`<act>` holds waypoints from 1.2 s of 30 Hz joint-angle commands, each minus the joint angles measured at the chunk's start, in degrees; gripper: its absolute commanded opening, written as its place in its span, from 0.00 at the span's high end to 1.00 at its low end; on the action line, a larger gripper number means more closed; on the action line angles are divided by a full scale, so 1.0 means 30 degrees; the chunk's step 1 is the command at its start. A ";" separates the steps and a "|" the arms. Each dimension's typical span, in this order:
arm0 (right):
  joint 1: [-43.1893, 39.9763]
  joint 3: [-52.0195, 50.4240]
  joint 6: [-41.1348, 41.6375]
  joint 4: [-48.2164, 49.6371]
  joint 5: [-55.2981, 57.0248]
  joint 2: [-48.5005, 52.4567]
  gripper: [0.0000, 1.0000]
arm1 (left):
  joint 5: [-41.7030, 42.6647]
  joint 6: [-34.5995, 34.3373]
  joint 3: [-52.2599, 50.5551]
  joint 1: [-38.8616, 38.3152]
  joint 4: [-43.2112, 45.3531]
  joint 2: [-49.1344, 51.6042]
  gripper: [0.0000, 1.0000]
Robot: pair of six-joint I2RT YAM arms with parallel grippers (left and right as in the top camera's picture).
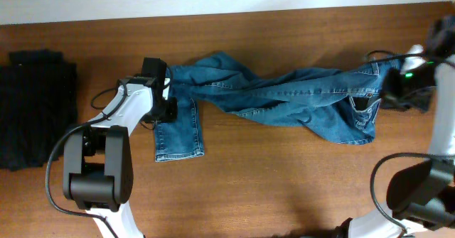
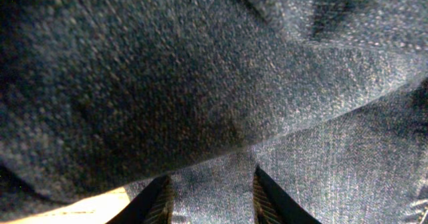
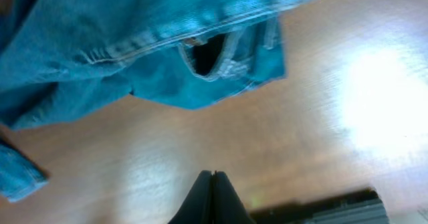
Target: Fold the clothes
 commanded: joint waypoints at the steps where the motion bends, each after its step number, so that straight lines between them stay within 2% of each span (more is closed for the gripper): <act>1: 0.1377 -0.1829 -0.1049 0.1508 -0.0029 0.0036 0.96 | 0.1275 -0.0124 -0.0117 0.0022 -0.0073 0.0291 0.61; 8: 0.3177 -0.5406 -0.0940 0.5756 0.1705 0.0102 0.96 | 0.1275 -0.0117 -0.0117 0.0022 -0.0073 0.0291 0.60; 18: 0.3308 -0.7934 -0.0408 1.3420 0.2535 0.0226 0.96 | 0.1268 -0.0117 -0.0117 0.0022 0.0233 0.0291 0.60; 32: 0.3308 -0.8284 -0.1042 2.2280 0.2499 0.1319 0.95 | 0.1253 -0.0109 -0.0117 0.0022 0.0444 0.0291 0.60; 34: 0.3308 -0.8284 -0.1042 2.3562 0.2492 0.1341 0.90 | 0.1246 -0.0102 -0.0117 0.0022 0.0510 0.0291 0.60; 36: 0.3308 -0.8284 -0.1035 2.4720 0.2375 0.1406 0.72 | 0.1100 -0.0087 -0.0117 0.0022 0.0736 0.0291 0.60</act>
